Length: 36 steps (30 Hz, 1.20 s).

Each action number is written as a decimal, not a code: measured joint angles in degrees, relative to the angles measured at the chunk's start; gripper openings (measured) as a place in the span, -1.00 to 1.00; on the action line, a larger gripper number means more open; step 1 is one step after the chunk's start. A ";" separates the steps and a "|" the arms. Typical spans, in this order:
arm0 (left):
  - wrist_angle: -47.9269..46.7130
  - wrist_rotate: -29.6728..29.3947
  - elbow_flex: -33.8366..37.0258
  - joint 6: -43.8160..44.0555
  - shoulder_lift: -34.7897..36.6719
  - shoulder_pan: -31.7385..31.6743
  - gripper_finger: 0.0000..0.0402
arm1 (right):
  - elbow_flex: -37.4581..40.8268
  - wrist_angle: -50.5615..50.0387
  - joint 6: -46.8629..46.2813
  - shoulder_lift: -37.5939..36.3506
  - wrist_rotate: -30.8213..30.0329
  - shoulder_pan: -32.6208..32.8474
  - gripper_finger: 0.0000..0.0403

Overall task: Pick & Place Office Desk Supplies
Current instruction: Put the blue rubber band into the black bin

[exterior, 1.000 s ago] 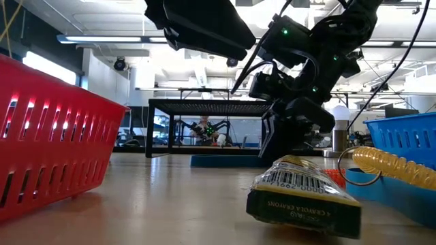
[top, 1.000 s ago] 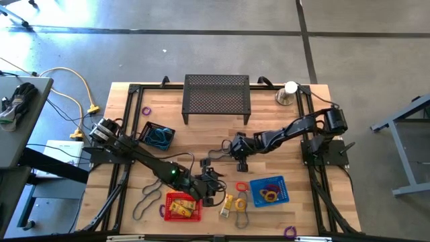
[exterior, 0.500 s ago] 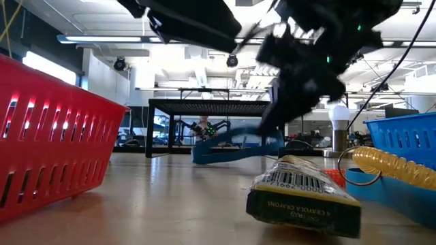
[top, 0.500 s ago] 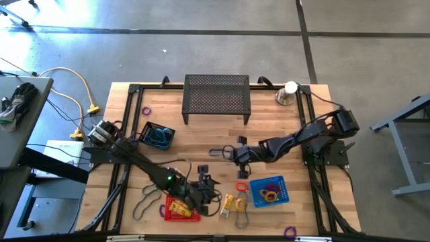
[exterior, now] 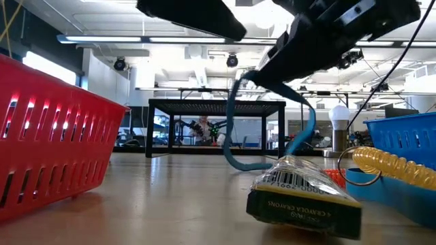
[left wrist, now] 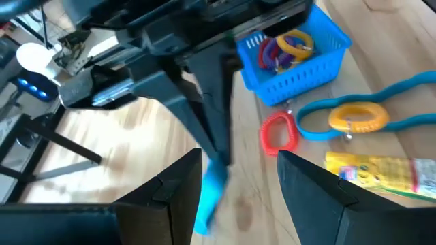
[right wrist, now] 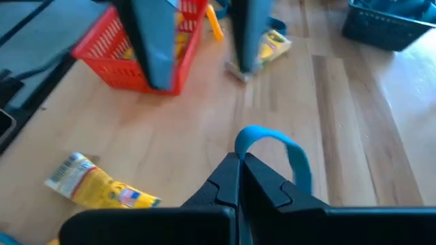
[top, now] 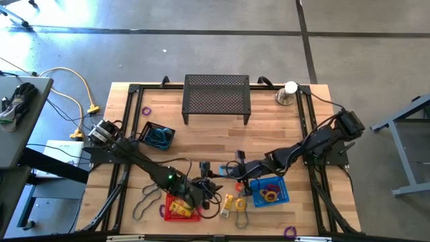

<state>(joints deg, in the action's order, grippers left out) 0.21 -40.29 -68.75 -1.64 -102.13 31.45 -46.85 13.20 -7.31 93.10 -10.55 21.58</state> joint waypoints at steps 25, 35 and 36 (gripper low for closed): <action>-5.28 5.70 0.00 -1.23 -0.04 -2.83 -0.09 | -0.02 9.17 2.62 -0.55 3.12 1.57 -0.99; -9.29 5.68 0.00 3.11 -0.04 -2.85 -0.09 | -0.02 9.18 2.82 -1.34 -4.05 4.73 -0.99; -9.31 5.68 0.00 2.99 -0.04 -2.85 -0.09 | -0.02 9.41 2.78 -1.55 -4.25 4.70 -0.99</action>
<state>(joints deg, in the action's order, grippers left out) -9.10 -34.61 -68.75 1.36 -102.17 28.60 -46.87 22.61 -4.53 91.55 -14.79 26.28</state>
